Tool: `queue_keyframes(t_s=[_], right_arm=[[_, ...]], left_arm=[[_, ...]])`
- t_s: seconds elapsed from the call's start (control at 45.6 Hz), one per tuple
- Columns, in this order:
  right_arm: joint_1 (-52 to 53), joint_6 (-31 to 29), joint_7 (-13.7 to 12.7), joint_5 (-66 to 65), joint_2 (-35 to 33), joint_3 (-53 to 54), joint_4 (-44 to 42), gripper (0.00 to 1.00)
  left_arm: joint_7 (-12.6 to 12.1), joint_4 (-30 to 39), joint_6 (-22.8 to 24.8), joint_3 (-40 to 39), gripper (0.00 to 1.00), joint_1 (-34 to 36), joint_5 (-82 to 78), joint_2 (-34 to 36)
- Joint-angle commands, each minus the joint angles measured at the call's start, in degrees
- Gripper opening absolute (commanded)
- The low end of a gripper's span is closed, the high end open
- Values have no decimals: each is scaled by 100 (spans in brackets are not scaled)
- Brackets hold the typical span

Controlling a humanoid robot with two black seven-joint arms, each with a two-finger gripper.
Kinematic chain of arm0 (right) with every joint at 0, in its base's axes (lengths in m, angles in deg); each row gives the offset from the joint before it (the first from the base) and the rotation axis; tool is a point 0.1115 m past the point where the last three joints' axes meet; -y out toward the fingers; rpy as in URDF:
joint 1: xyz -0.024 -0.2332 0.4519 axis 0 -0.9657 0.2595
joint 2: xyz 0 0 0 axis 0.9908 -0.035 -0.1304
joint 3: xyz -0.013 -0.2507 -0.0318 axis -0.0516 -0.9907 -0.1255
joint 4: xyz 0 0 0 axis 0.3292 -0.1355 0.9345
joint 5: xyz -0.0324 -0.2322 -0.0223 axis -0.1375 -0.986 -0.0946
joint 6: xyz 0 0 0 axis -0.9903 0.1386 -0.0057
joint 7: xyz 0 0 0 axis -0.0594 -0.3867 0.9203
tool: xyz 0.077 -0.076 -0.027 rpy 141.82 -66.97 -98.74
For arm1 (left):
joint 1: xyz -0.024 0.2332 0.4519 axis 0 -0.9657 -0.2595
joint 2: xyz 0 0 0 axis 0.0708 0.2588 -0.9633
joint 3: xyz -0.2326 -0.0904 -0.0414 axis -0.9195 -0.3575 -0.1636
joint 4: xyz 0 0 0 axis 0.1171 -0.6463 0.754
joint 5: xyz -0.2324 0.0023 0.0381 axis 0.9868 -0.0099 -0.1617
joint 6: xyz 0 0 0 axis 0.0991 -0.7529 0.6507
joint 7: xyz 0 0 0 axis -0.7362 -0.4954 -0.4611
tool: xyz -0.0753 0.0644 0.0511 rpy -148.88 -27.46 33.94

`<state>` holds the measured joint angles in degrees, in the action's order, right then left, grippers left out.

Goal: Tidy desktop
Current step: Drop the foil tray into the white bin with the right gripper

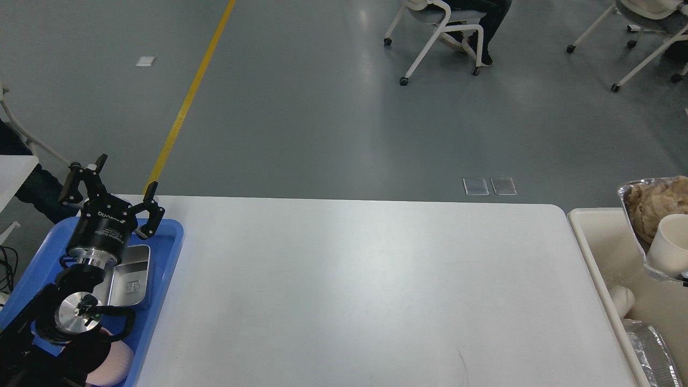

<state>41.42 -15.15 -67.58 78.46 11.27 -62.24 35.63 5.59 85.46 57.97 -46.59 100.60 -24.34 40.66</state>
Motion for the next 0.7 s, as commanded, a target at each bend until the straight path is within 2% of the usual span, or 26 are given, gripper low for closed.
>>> queue_keyframes(t_s=[0.0,0.022,0.044,0.066,0.088,0.197,0.307,0.438,0.591,0.679], right_arm=[[-219,67,25,10,144,-4,-410,21],[-237,111,25,1,196,-4,-524,36],[-246,164,25,1,258,-4,-664,57],[-263,251,25,-8,337,-31,-822,82],[-263,339,25,-8,416,-31,-989,100],[-228,480,17,-17,926,-40,-1798,100],[-228,480,17,-17,1163,-48,-2194,100],[-114,516,43,-17,1199,-40,-2397,100],[597,498,60,-104,1252,-66,-2388,100],[826,542,139,-113,1506,-66,-2406,100]], left_arm=[[0,-1,2,12,97,-6,-6,-44],[0,8,2,12,97,2,-6,-44],[0,8,2,12,97,2,-6,-44],[0,8,2,12,97,2,-6,-44],[0,8,2,12,97,2,-6,-44],[0,8,2,12,97,2,-6,-36],[0,8,-16,12,97,2,-6,-36],[0,-1,-25,20,97,11,-15,-27],[0,-1,-25,20,97,37,-15,0],[0,-1,-25,20,97,64,-23,8]])
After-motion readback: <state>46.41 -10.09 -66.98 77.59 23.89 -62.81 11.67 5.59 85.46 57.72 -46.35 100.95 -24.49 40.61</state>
